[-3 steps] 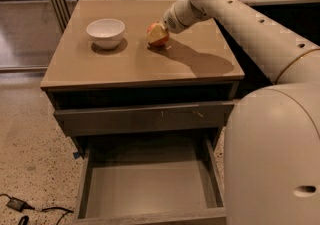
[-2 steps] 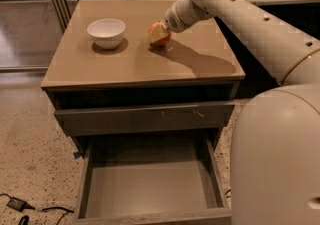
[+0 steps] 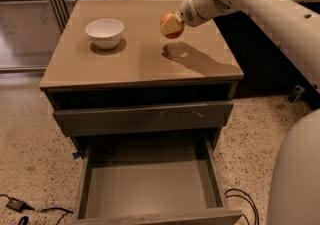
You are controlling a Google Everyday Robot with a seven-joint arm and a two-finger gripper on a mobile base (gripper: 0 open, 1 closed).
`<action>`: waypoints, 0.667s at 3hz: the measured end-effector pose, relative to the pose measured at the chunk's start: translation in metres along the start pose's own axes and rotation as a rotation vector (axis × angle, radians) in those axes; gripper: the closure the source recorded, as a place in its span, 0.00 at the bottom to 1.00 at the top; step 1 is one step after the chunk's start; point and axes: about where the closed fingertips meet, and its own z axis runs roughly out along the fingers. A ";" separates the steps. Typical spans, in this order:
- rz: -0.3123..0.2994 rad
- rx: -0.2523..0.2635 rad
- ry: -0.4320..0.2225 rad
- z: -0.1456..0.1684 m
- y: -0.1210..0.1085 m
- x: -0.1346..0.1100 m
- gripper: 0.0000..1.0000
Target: Place apple into middle drawer
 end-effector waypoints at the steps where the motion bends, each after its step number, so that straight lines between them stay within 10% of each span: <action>1: 0.003 0.044 -0.039 -0.049 -0.003 0.009 1.00; 2: 0.009 0.059 -0.075 -0.094 0.005 0.020 1.00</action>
Offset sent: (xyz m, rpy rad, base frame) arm -0.1148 -0.0908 0.0647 0.0714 -0.1144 -0.0597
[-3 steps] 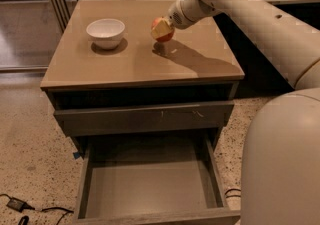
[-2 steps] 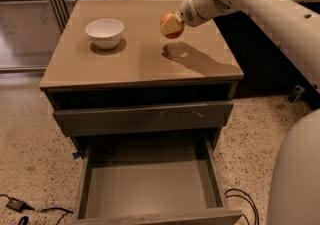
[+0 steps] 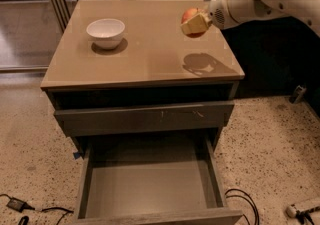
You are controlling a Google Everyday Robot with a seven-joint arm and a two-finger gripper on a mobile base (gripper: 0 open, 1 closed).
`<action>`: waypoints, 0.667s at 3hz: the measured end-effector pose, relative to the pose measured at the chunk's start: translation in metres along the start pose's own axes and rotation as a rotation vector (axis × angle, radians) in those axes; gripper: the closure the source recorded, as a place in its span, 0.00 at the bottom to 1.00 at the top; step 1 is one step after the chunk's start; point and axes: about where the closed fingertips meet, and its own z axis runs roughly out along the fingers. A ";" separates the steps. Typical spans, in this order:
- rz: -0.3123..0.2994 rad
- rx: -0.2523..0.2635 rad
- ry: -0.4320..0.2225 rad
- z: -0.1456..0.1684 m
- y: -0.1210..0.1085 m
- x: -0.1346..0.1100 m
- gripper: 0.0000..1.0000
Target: Place apple into middle drawer
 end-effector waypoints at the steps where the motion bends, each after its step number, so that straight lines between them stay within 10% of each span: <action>1: 0.021 -0.009 -0.035 -0.042 0.008 0.013 1.00; 2: 0.045 -0.086 -0.096 -0.095 0.044 0.037 1.00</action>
Offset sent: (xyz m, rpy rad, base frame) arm -0.1291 -0.0583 0.0268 0.1932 -0.0135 0.1086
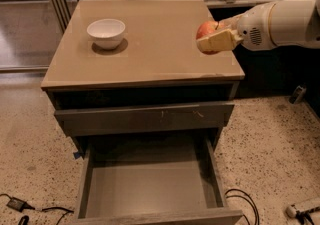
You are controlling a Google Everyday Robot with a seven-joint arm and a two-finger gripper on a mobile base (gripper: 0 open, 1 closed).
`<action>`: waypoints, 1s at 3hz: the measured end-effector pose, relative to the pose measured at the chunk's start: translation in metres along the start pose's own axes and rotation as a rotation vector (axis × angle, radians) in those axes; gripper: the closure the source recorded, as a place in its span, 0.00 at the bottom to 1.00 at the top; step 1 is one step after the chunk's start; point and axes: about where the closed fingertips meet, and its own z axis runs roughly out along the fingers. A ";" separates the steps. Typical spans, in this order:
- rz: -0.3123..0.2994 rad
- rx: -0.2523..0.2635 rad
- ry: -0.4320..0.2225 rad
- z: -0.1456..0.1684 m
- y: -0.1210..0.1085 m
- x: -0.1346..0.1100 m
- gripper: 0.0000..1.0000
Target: Place apple into middle drawer
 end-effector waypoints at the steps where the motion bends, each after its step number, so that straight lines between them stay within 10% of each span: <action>1: 0.012 0.003 -0.001 0.008 -0.003 0.001 1.00; 2: 0.006 -0.009 -0.020 0.017 0.019 0.005 1.00; 3: 0.034 -0.097 0.012 0.049 0.086 0.045 1.00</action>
Offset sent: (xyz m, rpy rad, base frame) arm -0.0514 0.0909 -0.1158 0.0239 0.1076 0.1053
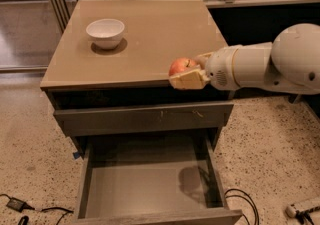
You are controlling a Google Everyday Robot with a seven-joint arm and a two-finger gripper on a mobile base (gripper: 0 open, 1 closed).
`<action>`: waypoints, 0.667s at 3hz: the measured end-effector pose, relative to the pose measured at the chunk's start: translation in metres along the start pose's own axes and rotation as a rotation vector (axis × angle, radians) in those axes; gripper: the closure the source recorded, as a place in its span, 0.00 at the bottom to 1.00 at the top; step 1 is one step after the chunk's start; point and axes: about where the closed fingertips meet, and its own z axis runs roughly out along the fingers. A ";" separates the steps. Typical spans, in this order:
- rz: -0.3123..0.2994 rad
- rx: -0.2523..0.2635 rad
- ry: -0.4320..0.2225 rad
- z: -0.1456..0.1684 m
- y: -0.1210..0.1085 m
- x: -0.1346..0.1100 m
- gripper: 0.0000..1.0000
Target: Place apple into middle drawer
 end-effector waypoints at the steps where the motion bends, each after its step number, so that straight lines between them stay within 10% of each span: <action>1: 0.009 -0.072 0.055 0.016 0.051 0.047 1.00; 2: -0.020 -0.107 0.089 0.035 0.078 0.090 1.00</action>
Offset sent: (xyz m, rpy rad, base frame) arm -0.0911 0.0464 -0.1594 -0.0905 0.0954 0.1432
